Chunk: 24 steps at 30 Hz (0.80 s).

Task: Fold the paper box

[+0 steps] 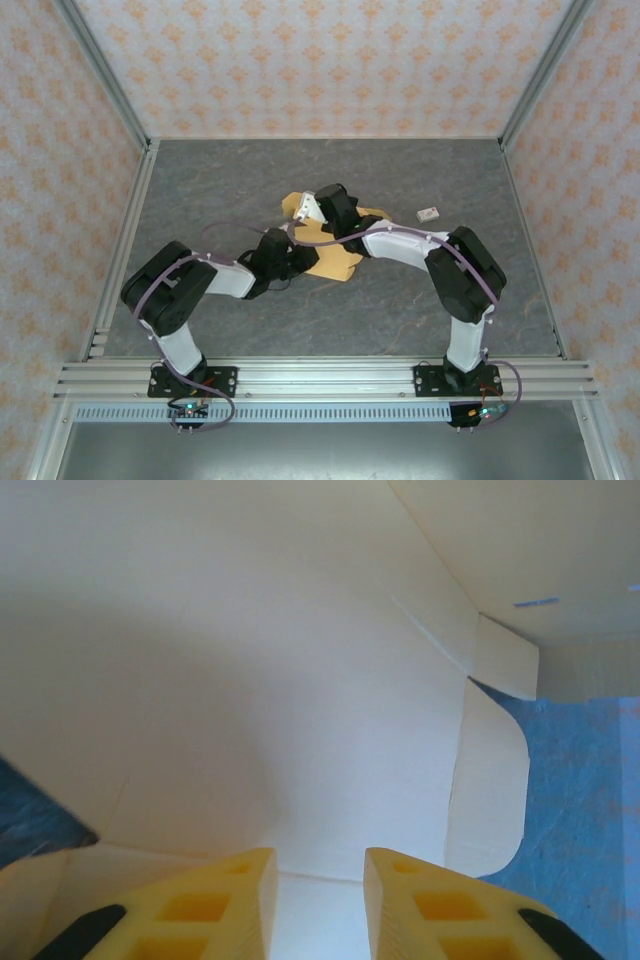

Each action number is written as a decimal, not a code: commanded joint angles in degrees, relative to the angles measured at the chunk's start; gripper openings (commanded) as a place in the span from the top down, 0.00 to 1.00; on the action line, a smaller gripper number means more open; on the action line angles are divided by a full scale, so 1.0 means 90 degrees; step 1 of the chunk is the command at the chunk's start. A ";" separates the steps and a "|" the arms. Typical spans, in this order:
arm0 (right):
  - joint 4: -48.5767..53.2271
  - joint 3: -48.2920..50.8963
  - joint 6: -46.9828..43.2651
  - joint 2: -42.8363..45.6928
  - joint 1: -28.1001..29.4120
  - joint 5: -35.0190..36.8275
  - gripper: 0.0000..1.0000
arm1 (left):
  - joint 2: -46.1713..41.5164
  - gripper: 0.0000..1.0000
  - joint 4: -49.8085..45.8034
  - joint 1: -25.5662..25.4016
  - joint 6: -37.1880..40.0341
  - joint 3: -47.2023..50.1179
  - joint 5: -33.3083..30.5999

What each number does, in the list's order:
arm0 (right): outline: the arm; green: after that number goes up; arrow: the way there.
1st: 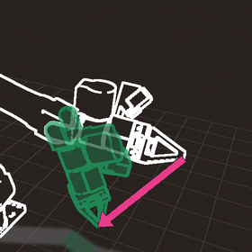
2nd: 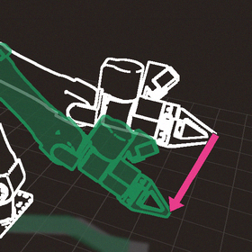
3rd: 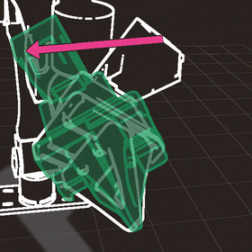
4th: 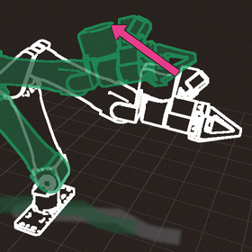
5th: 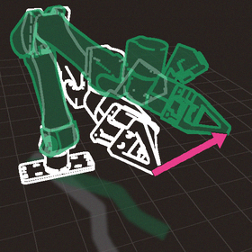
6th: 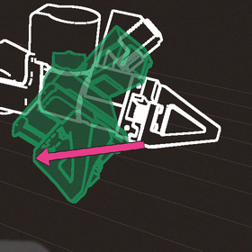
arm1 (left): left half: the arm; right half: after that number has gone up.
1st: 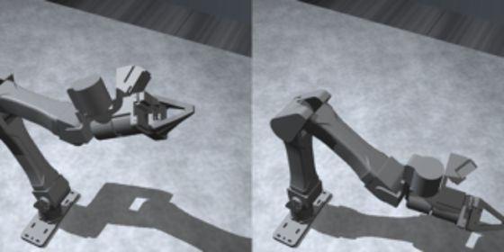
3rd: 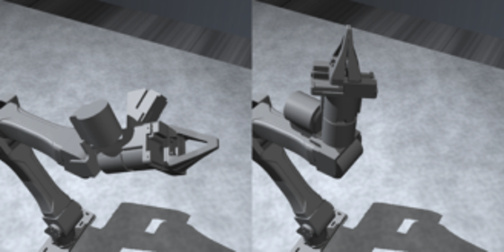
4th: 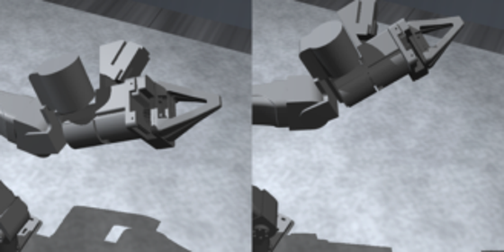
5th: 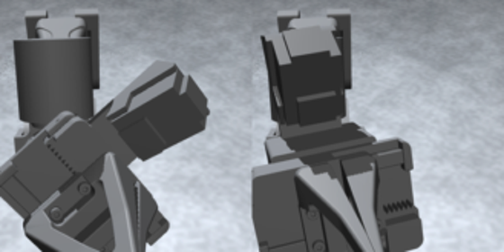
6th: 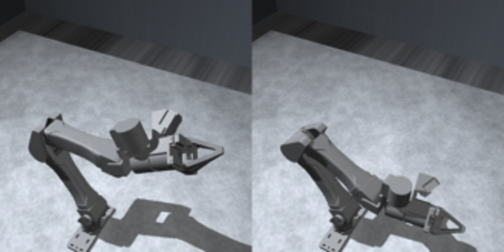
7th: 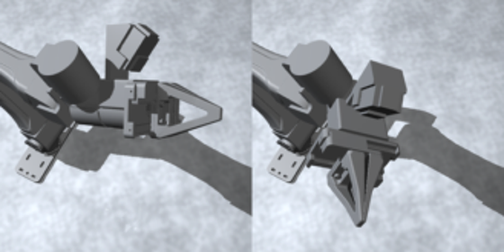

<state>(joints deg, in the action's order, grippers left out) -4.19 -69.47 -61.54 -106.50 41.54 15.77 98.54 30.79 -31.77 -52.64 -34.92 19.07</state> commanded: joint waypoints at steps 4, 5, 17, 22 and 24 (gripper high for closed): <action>-0.0061 0.0132 -0.0128 0.0241 -0.0225 -0.0544 1.00 | -0.0895 0.59 -0.0893 0.0534 0.0595 0.0310 -0.0019; -0.0073 0.0112 -0.0232 0.0223 -0.0245 -0.0561 1.00 | -0.1064 0.57 -0.0991 0.0641 0.0704 0.0324 0.0046; -0.0729 0.0197 -0.1417 -0.0004 -0.0406 -0.0834 1.00 | -0.2359 0.41 -0.2140 0.1634 0.2983 -0.0095 -0.0953; -0.0782 0.0212 -0.1555 -0.0024 -0.0416 -0.0940 1.00 | -0.2043 0.45 -0.1619 0.1909 0.3463 -0.0455 -0.0180; -0.0673 0.0158 -0.1532 -0.0048 -0.0423 -0.0971 1.00 | -0.2006 0.49 -0.1837 0.1904 0.3476 -0.0822 0.0413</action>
<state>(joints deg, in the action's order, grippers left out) -9.28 -68.20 -74.24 -105.67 38.15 8.25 80.36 13.96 -14.61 -25.89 -37.60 16.95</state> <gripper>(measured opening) 0.046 0.520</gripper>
